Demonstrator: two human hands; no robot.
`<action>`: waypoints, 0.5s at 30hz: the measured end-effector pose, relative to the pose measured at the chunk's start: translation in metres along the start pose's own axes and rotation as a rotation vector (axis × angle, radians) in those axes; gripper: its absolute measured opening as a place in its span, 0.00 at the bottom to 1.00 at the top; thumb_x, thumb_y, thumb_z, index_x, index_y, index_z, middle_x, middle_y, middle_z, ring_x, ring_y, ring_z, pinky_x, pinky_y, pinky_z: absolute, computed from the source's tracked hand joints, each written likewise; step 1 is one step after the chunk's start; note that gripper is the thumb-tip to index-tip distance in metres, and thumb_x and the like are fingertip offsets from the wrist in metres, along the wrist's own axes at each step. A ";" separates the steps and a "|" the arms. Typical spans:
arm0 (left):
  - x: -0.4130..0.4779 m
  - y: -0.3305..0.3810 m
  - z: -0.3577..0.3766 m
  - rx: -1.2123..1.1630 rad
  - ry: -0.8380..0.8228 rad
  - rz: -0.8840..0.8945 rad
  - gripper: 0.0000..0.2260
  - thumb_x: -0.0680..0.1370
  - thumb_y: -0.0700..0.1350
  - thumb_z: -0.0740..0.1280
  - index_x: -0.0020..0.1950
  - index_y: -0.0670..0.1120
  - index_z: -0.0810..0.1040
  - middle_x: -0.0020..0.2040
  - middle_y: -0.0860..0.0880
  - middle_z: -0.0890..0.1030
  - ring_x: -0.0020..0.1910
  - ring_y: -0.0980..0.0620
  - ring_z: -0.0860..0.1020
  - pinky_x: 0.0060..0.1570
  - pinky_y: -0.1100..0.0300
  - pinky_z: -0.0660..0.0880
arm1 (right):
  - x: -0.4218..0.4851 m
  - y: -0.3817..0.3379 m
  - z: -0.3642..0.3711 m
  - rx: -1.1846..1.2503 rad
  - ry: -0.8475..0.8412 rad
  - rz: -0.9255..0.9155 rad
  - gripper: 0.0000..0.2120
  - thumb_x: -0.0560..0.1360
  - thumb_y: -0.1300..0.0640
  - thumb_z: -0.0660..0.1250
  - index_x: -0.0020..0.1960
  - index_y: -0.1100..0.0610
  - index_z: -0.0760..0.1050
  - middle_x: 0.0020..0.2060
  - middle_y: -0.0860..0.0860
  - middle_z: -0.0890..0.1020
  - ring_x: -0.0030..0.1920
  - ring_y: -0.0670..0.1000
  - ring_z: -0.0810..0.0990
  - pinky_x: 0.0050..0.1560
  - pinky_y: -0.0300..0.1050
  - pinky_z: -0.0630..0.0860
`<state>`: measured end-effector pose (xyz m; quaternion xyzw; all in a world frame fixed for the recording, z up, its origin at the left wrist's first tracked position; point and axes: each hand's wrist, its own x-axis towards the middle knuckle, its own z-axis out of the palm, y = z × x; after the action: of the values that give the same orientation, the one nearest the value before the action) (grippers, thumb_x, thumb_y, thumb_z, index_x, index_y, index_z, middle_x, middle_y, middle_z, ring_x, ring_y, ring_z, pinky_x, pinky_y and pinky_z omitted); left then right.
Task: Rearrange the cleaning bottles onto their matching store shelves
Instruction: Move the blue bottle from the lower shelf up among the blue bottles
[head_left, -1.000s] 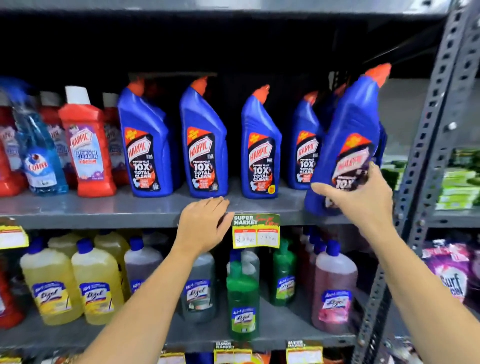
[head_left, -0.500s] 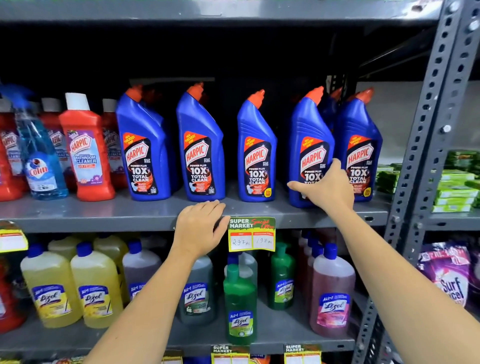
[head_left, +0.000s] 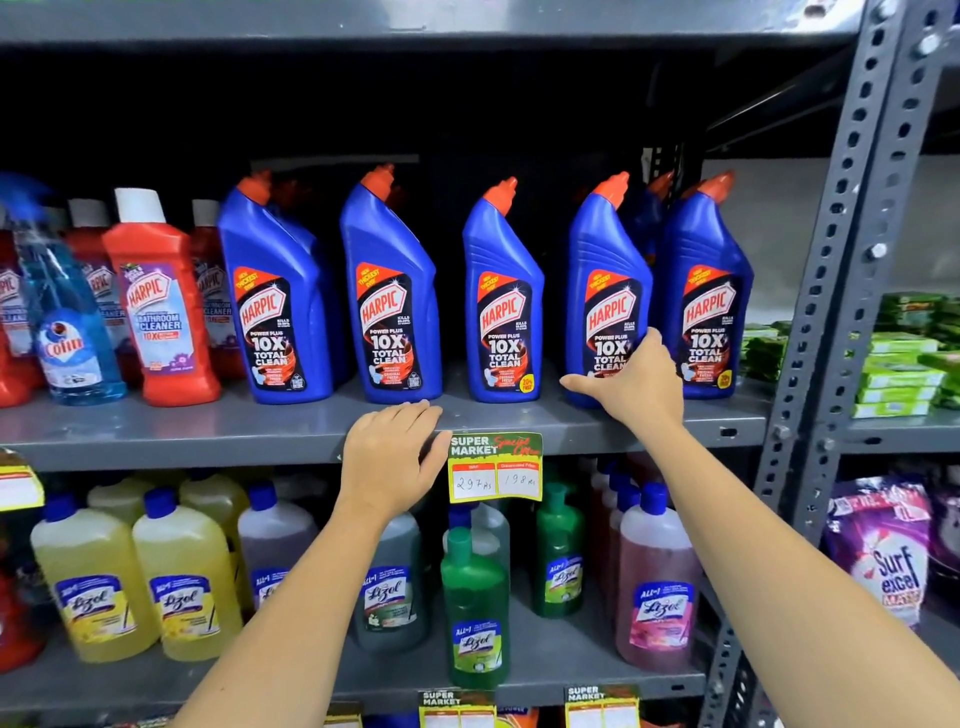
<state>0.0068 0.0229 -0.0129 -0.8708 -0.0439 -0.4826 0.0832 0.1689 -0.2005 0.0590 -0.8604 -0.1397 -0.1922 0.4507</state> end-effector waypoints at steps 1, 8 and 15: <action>0.000 0.000 0.000 0.000 0.002 -0.002 0.18 0.78 0.52 0.59 0.54 0.42 0.83 0.50 0.45 0.85 0.50 0.45 0.83 0.45 0.50 0.78 | 0.003 0.000 0.001 0.004 -0.007 0.004 0.52 0.58 0.40 0.81 0.71 0.61 0.60 0.66 0.58 0.73 0.63 0.61 0.75 0.56 0.56 0.75; -0.001 0.000 0.001 -0.002 -0.024 -0.027 0.19 0.79 0.53 0.58 0.56 0.43 0.83 0.52 0.45 0.85 0.51 0.45 0.83 0.48 0.50 0.78 | 0.010 0.003 0.011 0.021 0.029 0.022 0.51 0.56 0.40 0.82 0.68 0.58 0.61 0.65 0.56 0.73 0.62 0.62 0.76 0.56 0.58 0.75; -0.001 -0.001 -0.001 -0.002 -0.050 -0.031 0.20 0.79 0.54 0.57 0.57 0.43 0.82 0.53 0.46 0.85 0.52 0.46 0.82 0.49 0.51 0.77 | 0.017 0.007 0.010 0.061 -0.033 -0.010 0.49 0.55 0.40 0.82 0.66 0.57 0.63 0.63 0.55 0.75 0.62 0.60 0.76 0.58 0.56 0.74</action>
<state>0.0051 0.0235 -0.0132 -0.8820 -0.0590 -0.4617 0.0739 0.1892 -0.1949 0.0564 -0.8486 -0.1572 -0.1756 0.4735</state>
